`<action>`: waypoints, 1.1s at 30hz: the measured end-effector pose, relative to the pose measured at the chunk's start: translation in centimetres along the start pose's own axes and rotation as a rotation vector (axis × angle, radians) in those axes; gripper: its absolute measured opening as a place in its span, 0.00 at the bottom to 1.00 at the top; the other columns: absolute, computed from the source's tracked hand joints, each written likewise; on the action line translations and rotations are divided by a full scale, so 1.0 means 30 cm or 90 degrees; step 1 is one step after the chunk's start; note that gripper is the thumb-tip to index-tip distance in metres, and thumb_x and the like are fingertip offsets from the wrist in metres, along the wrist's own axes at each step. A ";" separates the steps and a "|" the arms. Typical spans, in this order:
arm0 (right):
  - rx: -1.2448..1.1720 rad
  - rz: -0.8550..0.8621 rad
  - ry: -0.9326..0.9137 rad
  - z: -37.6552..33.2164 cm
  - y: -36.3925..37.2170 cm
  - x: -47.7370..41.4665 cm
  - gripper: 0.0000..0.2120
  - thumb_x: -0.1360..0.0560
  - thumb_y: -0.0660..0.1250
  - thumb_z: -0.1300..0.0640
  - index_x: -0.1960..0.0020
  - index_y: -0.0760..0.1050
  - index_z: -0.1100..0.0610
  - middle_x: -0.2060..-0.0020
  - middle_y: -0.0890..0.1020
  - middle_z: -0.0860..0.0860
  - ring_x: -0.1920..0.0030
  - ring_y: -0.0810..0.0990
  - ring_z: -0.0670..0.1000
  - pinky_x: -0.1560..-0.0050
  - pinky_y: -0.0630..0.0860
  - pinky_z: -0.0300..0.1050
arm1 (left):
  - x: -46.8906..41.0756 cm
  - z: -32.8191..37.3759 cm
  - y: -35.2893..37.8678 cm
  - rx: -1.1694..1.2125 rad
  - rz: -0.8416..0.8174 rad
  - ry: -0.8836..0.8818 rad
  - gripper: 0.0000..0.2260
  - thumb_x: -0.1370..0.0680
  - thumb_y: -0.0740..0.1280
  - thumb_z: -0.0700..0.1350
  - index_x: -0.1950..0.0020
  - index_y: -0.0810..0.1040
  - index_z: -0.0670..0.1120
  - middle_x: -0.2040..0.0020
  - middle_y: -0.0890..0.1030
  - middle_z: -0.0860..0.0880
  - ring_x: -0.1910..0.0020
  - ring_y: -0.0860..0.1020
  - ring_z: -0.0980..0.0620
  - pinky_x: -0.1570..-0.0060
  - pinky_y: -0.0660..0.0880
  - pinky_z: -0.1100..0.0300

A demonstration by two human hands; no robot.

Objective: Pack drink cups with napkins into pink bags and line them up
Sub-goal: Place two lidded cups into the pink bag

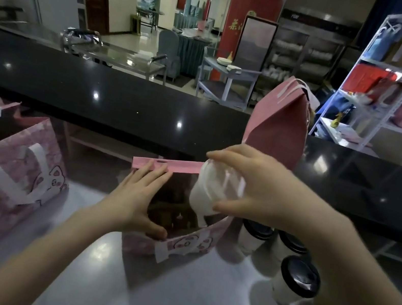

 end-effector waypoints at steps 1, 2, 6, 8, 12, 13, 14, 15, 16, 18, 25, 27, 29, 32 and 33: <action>0.014 -0.020 -0.009 -0.021 0.063 -0.033 0.37 0.36 0.71 0.41 0.29 0.64 0.40 0.34 0.69 0.42 0.37 0.71 0.47 0.41 0.75 0.50 | 0.003 0.003 -0.002 -0.002 0.004 0.007 0.59 0.40 0.74 0.68 0.22 0.39 0.57 0.23 0.37 0.61 0.30 0.28 0.62 0.27 0.39 0.50; 0.031 -0.036 -0.013 -0.031 0.130 -0.062 0.36 0.34 0.71 0.43 0.28 0.64 0.41 0.34 0.69 0.43 0.37 0.71 0.48 0.42 0.76 0.51 | 0.006 0.005 -0.006 -0.002 0.006 0.013 0.58 0.40 0.73 0.69 0.22 0.39 0.56 0.22 0.38 0.60 0.30 0.29 0.62 0.26 0.39 0.50; 0.072 -0.081 0.005 0.002 0.360 -0.122 0.31 0.28 0.69 0.45 0.27 0.63 0.45 0.33 0.68 0.47 0.34 0.68 0.51 0.42 0.75 0.52 | 0.014 0.004 -0.018 -0.030 0.001 0.018 0.57 0.39 0.71 0.70 0.22 0.39 0.56 0.21 0.39 0.57 0.27 0.29 0.59 0.25 0.40 0.49; 0.072 -0.096 0.006 0.026 0.435 -0.118 0.33 0.29 0.70 0.46 0.27 0.62 0.45 0.33 0.68 0.48 0.34 0.67 0.52 0.42 0.75 0.50 | 0.016 0.004 -0.025 -0.057 -0.008 0.022 0.56 0.38 0.70 0.70 0.22 0.39 0.56 0.21 0.38 0.57 0.26 0.31 0.56 0.25 0.40 0.48; 0.084 -0.131 -0.001 0.064 0.508 -0.077 0.33 0.30 0.72 0.47 0.29 0.64 0.44 0.34 0.68 0.47 0.36 0.68 0.51 0.46 0.75 0.46 | 0.013 -0.032 -0.070 -0.084 -0.023 0.015 0.53 0.37 0.71 0.68 0.22 0.42 0.58 0.21 0.43 0.57 0.23 0.36 0.54 0.24 0.40 0.47; 0.092 -0.137 -0.003 0.074 0.517 -0.062 0.33 0.31 0.72 0.47 0.29 0.64 0.44 0.35 0.68 0.47 0.37 0.68 0.51 0.49 0.74 0.44 | 0.013 -0.045 -0.082 -0.089 -0.025 0.013 0.52 0.36 0.72 0.67 0.22 0.43 0.58 0.21 0.44 0.57 0.23 0.37 0.54 0.25 0.39 0.47; 0.101 -0.144 -0.003 0.084 0.525 -0.048 0.33 0.31 0.72 0.47 0.29 0.64 0.44 0.35 0.68 0.46 0.38 0.69 0.51 0.52 0.74 0.44 | 0.015 -0.057 -0.093 -0.089 -0.023 0.013 0.51 0.35 0.72 0.66 0.22 0.44 0.59 0.21 0.45 0.58 0.23 0.38 0.54 0.25 0.39 0.48; 0.107 -0.151 0.001 0.094 0.531 -0.036 0.33 0.31 0.72 0.48 0.30 0.64 0.43 0.35 0.68 0.46 0.38 0.69 0.50 0.53 0.74 0.44 | 0.019 -0.066 -0.098 -0.083 -0.022 0.014 0.50 0.34 0.73 0.65 0.22 0.45 0.59 0.21 0.46 0.58 0.23 0.38 0.54 0.25 0.40 0.48; 0.111 -0.158 0.006 0.103 0.535 -0.028 0.33 0.31 0.73 0.48 0.30 0.64 0.43 0.35 0.68 0.46 0.38 0.69 0.51 0.53 0.75 0.44 | 0.025 -0.069 -0.099 -0.073 -0.022 0.019 0.50 0.34 0.73 0.64 0.22 0.45 0.60 0.21 0.46 0.59 0.23 0.37 0.55 0.25 0.40 0.48; 0.114 -0.169 0.016 0.107 0.539 -0.030 0.33 0.32 0.73 0.48 0.30 0.64 0.43 0.35 0.69 0.46 0.38 0.69 0.51 0.52 0.76 0.46 | 0.040 -0.058 -0.085 -0.052 -0.033 0.042 0.52 0.36 0.74 0.65 0.23 0.42 0.62 0.22 0.43 0.61 0.25 0.33 0.57 0.25 0.40 0.49; 0.049 -0.134 0.012 0.002 0.603 -0.185 0.37 0.31 0.73 0.47 0.26 0.61 0.47 0.34 0.69 0.48 0.37 0.72 0.54 0.42 0.76 0.52 | 0.085 0.001 -0.050 -0.023 -0.022 0.109 0.58 0.41 0.74 0.66 0.22 0.38 0.60 0.22 0.38 0.63 0.27 0.29 0.60 0.24 0.48 0.50; 0.043 -0.135 0.024 -0.014 0.635 -0.228 0.39 0.31 0.73 0.48 0.25 0.59 0.48 0.31 0.68 0.49 0.37 0.73 0.57 0.40 0.75 0.54 | 0.089 -0.002 -0.054 -0.018 -0.013 0.114 0.58 0.41 0.74 0.65 0.22 0.39 0.58 0.22 0.39 0.62 0.26 0.30 0.60 0.24 0.46 0.54; 0.032 -0.136 0.047 -0.020 0.664 -0.261 0.41 0.31 0.73 0.46 0.24 0.56 0.48 0.29 0.67 0.50 0.37 0.73 0.60 0.41 0.75 0.55 | 0.091 -0.012 -0.059 -0.005 -0.004 0.120 0.58 0.40 0.75 0.65 0.22 0.40 0.58 0.22 0.40 0.63 0.27 0.30 0.61 0.26 0.44 0.58; 0.028 -0.136 0.058 -0.040 0.685 -0.301 0.43 0.34 0.74 0.46 0.25 0.56 0.47 0.28 0.67 0.50 0.38 0.74 0.61 0.43 0.76 0.55 | 0.090 -0.028 -0.063 0.033 0.000 0.128 0.58 0.41 0.74 0.65 0.22 0.40 0.60 0.23 0.40 0.65 0.27 0.30 0.62 0.27 0.45 0.59; 0.021 -0.141 0.059 -0.044 0.688 -0.313 0.44 0.34 0.75 0.46 0.25 0.56 0.48 0.28 0.66 0.51 0.37 0.74 0.61 0.42 0.75 0.54 | 0.088 -0.033 -0.063 0.045 -0.003 0.131 0.58 0.42 0.74 0.65 0.23 0.39 0.60 0.23 0.41 0.65 0.27 0.30 0.62 0.27 0.46 0.58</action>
Point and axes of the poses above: each hand's wrist, its own x-axis away from the middle knuckle, its own y-axis out of the palm, z = x × y, the point moved 7 cm from there along -x, towards the middle knuckle
